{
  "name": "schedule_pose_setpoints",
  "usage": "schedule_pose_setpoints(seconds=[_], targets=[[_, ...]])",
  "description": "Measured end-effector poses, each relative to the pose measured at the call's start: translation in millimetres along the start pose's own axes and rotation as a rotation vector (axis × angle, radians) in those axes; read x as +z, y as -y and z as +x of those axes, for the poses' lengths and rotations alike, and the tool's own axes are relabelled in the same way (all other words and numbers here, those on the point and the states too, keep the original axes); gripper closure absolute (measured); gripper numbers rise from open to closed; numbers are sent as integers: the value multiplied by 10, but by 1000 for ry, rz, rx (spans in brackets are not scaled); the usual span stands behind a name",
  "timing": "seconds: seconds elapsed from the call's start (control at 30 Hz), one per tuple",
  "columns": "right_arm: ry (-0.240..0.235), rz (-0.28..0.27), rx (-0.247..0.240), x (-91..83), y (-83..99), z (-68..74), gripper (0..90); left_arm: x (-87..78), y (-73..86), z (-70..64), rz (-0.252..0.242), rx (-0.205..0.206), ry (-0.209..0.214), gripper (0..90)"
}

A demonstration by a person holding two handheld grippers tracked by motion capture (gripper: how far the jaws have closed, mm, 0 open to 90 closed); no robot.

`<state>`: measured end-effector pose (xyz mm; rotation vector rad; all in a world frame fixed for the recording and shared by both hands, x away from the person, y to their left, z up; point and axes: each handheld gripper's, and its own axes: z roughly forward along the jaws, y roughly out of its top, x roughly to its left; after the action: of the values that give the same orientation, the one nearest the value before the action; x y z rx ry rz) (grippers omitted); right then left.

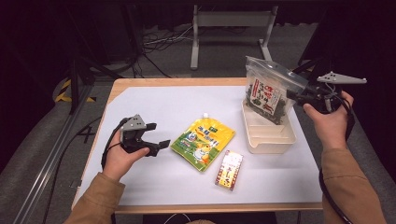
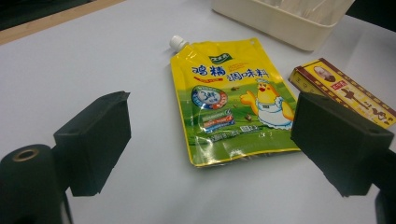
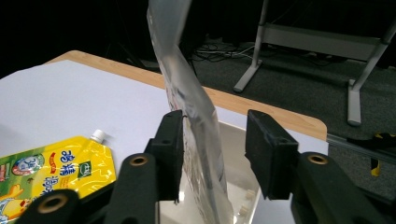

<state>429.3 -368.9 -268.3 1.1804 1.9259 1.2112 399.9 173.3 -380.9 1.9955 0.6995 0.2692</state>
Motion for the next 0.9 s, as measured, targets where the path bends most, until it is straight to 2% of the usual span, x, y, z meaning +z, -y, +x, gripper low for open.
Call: schedule_pose_setpoints(seconds=[0.2,0.33,0.43,0.67,0.9], targets=[[-7,-6,-5,-15,6,14,498,3,0,3,2,0,-2,126],[33,-7,12,-28,17,-33,504,12,-1,3,-1,3,-1,126],[69,-6,50,-22,45,-126,504,14,-2,1,0,4,0,126],[151,8,83,30,100,-272,518,15,0,3,0,2,-2,126],[184,30,105,85,130,-329,515,20,6,-3,4,-7,2,126]])
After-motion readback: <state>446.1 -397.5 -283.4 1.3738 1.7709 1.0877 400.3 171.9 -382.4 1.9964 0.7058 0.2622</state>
